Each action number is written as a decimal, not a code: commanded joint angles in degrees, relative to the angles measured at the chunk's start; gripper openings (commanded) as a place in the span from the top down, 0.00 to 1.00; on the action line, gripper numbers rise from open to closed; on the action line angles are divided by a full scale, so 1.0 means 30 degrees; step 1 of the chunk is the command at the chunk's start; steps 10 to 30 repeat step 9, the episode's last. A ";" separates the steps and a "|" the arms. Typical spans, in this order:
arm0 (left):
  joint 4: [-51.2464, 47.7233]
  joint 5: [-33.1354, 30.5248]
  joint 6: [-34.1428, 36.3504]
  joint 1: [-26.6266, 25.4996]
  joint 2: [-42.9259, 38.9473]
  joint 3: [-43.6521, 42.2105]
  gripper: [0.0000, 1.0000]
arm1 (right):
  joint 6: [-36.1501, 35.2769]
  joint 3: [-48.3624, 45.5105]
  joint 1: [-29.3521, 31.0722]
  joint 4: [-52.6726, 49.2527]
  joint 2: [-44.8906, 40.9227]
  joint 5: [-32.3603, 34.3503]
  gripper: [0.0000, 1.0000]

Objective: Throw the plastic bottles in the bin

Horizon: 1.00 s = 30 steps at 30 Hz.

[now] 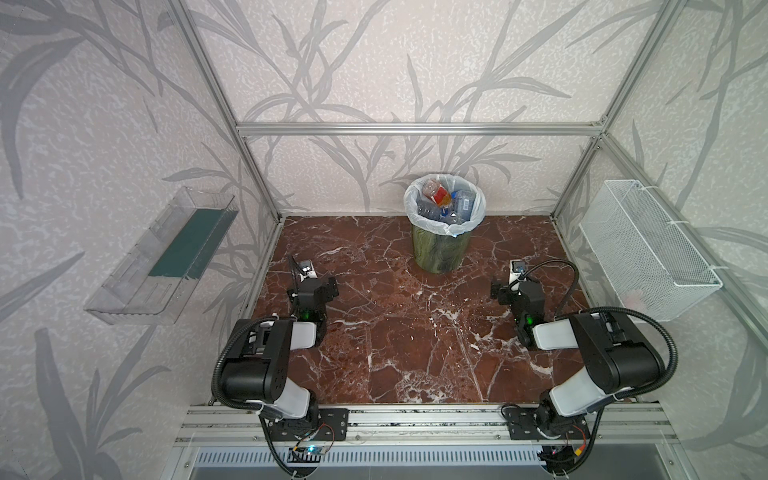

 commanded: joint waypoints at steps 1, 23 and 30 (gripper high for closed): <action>-0.0120 0.0085 0.0499 0.0097 -0.0164 0.0129 0.01 | 0.0064 -0.0055 -0.0065 0.0098 -0.0230 0.0115 0.01; -0.0134 0.0107 0.0499 0.0097 -0.0135 0.0174 0.01 | 0.0057 -0.0055 -0.0070 0.0098 -0.0230 0.0115 0.01; -0.0134 0.0107 0.0499 0.0097 -0.0135 0.0174 0.01 | 0.0057 -0.0055 -0.0070 0.0098 -0.0230 0.0115 0.01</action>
